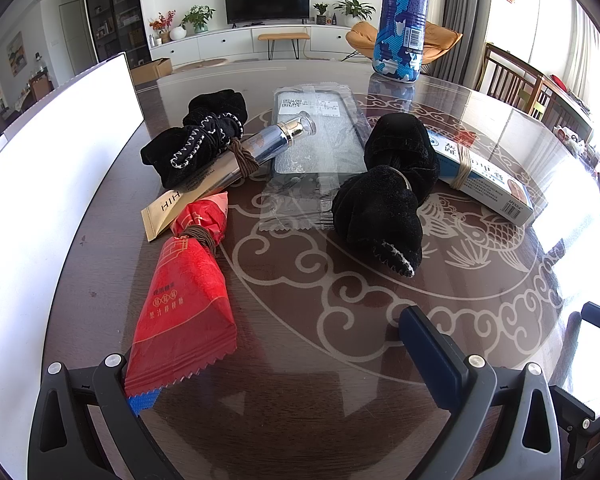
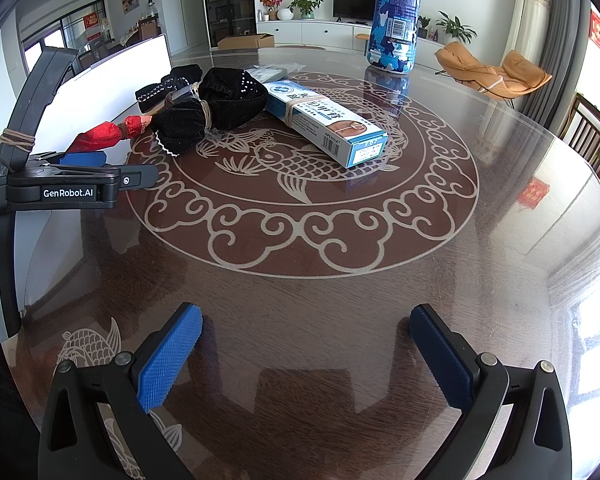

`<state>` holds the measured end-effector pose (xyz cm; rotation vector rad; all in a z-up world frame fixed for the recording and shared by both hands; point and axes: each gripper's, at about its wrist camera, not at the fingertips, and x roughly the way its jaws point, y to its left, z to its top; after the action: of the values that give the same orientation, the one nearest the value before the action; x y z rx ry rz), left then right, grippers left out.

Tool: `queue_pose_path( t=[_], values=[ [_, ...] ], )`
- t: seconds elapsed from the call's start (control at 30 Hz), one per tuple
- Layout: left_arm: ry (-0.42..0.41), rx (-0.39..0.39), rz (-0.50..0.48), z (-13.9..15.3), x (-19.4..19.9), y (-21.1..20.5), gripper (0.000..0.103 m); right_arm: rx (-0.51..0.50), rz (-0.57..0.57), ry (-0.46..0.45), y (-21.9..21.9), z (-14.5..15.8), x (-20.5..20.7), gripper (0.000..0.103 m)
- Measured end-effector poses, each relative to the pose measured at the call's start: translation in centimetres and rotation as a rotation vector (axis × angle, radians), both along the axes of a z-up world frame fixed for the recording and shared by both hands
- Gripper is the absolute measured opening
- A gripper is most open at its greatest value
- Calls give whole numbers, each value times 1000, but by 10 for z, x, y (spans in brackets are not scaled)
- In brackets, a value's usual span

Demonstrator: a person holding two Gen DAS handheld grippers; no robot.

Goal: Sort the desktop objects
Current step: 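Lower the left tool onto the red wrapped candy packet and close it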

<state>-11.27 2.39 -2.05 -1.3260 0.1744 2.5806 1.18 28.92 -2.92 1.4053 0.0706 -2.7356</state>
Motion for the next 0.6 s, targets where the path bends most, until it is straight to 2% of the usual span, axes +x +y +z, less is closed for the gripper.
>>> queue_pose_path(
  t=[0.27, 0.4, 0.6],
  values=[
    [0, 0, -1, 0, 0, 0, 103, 0, 0, 0, 0, 0, 0, 103],
    [-19, -6, -104, 1, 14, -11, 103, 0, 0, 0, 0, 0, 0, 103],
    [-46, -16, -112, 4, 12, -38, 103, 0, 0, 0, 0, 0, 0, 103]
  ],
)
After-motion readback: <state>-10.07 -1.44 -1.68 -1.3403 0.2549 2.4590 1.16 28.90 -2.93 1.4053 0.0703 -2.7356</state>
